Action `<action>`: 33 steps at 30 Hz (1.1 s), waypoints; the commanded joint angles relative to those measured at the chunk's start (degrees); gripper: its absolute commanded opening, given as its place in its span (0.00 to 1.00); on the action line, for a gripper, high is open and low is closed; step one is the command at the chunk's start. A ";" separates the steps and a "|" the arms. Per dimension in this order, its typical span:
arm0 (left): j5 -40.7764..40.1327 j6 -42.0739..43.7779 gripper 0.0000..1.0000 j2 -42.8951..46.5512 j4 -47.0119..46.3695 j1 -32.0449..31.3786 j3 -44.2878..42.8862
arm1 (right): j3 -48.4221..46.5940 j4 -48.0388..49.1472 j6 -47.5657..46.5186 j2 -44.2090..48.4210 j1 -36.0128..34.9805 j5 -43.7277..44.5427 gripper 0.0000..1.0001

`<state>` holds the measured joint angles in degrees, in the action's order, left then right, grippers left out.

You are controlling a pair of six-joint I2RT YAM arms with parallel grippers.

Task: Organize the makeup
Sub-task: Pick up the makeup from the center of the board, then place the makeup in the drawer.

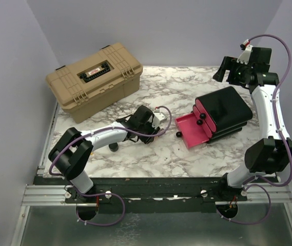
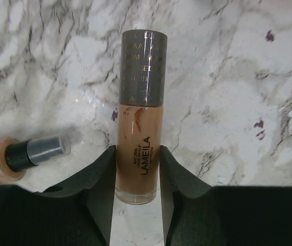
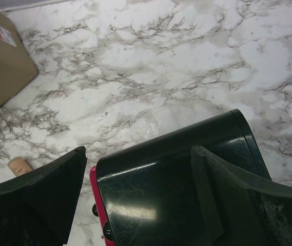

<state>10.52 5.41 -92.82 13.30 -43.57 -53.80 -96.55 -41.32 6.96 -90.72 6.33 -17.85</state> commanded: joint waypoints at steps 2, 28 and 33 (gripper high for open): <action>6.48 -1.22 0.16 1.44 -0.88 -0.49 -8.74 | 1.37 1.69 -0.74 0.56 0.09 2.72 0.89; 9.74 -29.74 0.21 -23.97 -4.94 -8.33 -35.57 | 2.89 2.52 -0.89 1.62 0.03 3.24 0.89; 8.60 -32.46 0.31 -25.53 -3.89 -8.53 -38.15 | 3.41 2.63 -0.68 1.85 0.09 3.30 0.89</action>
<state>19.86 -23.73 -117.25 11.62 -51.51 -88.84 -93.97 -39.88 6.57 -90.52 6.33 -15.68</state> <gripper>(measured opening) 0.352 0.888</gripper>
